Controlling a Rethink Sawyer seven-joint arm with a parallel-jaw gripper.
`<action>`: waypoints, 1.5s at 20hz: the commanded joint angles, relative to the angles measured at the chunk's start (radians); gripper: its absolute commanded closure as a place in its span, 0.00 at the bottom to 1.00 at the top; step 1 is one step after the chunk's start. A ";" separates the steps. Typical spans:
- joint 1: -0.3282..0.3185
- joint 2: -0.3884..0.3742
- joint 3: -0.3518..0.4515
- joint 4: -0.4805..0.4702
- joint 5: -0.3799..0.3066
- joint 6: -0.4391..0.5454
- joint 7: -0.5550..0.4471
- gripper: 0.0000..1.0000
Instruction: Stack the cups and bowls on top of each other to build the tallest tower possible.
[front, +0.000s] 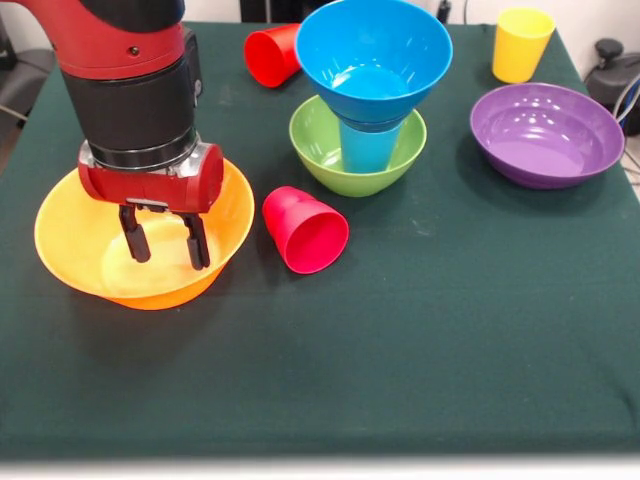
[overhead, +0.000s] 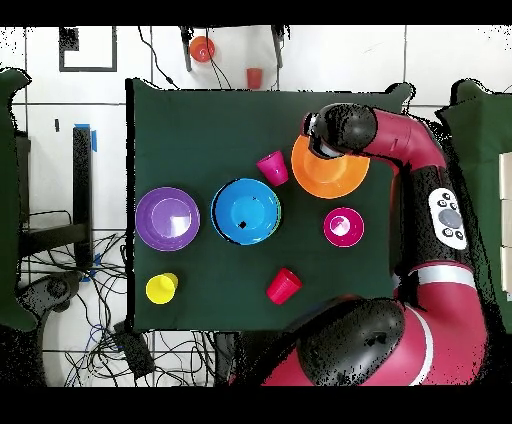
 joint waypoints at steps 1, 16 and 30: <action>0.014 0.015 0.010 -0.003 0.003 -0.006 -0.003 0.00; 0.031 -0.060 -0.001 0.005 0.045 0.059 0.033 0.00; 0.057 -0.083 -0.026 -0.015 0.076 0.082 0.059 0.00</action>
